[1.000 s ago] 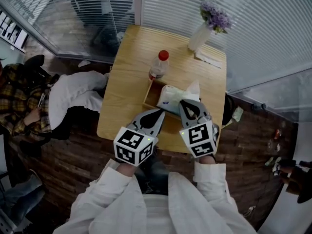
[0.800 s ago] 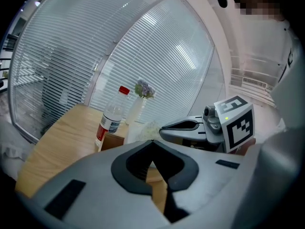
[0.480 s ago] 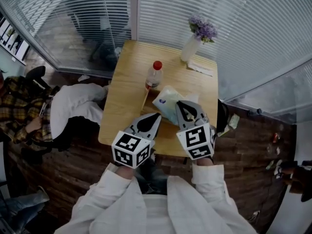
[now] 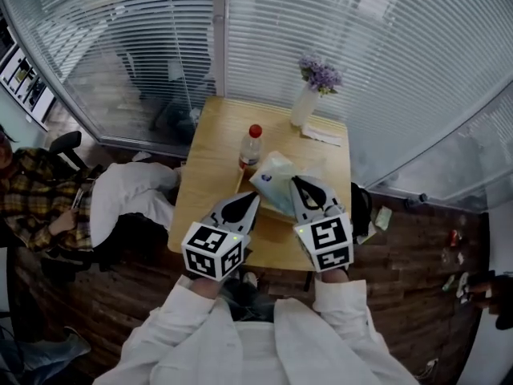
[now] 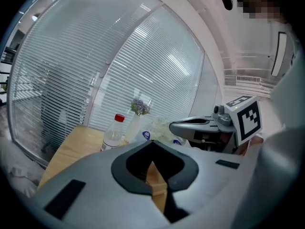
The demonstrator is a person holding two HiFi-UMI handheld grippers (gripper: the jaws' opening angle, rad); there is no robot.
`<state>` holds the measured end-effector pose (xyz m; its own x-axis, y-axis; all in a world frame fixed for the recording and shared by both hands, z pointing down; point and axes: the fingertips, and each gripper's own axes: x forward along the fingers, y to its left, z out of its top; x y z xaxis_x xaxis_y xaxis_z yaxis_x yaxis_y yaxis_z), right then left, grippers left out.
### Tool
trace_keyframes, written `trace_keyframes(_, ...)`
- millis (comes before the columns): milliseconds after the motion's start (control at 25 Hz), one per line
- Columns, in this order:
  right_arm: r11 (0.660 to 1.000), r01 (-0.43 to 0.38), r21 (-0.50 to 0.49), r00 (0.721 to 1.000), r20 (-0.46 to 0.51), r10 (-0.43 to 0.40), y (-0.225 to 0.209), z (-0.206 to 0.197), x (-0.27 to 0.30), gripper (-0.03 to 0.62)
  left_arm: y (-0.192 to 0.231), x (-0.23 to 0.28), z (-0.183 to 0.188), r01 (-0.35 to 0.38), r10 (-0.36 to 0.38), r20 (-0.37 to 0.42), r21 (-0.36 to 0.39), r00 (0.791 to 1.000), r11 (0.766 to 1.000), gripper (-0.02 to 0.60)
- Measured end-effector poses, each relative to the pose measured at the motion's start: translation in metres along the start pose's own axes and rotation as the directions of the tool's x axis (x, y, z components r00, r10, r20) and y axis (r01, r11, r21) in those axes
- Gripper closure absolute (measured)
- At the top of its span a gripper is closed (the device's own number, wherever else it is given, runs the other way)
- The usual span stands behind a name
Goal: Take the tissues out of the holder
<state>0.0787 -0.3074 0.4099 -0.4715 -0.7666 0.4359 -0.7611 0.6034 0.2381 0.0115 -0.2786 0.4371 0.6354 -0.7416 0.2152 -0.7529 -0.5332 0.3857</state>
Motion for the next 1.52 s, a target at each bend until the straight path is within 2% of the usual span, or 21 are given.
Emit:
trace_keyframes(160,0.999,0.012,0.042,0.999,0.046,-0.014,0.001,0.010,-0.012,0.583,-0.006,-0.005,0.013,0.009,-0.010,0.020,0.040,1.000,0.999,0.574)
trace_keyframes(400,0.985,0.009,0.174,0.992,0.121,-0.031,-0.008,0.021,-0.020,0.582,-0.012,-0.001,0.035,0.024,-0.028,0.044,0.091,0.999,0.996,0.574)
trace_keyframes(640,0.972,0.013,0.236,0.983,0.177,-0.057,-0.015,0.030,-0.033,0.582,-0.022,0.002,0.049,0.038,-0.045,0.054,0.120,0.998,0.992,0.574)
trace_keyframes(840,0.964,0.031,0.265,0.968,0.233,-0.095,-0.014,0.035,-0.040,0.582,-0.022,0.003,0.056,0.046,-0.055,0.066,0.133,0.996,0.990,0.574)
trace_keyframes(1080,0.949,0.004,0.316,0.952,0.289,-0.101,-0.011,0.040,-0.049,0.582,-0.031,-0.001,0.065,0.061,-0.075,0.093,0.138,0.993,0.989,0.574)
trace_keyframes(1280,0.944,0.008,0.330,0.947,0.301,-0.113,-0.011,0.039,-0.052,0.583,-0.039,-0.004,0.066,0.063,-0.081,0.100,0.179,0.992,0.982,0.574)
trace_keyframes(1520,0.943,0.010,0.332,0.945,0.305,-0.117,-0.010,0.036,-0.057,0.582,-0.039,-0.007,0.059,0.049,-0.067,0.094,0.179,0.993,0.983,0.574)
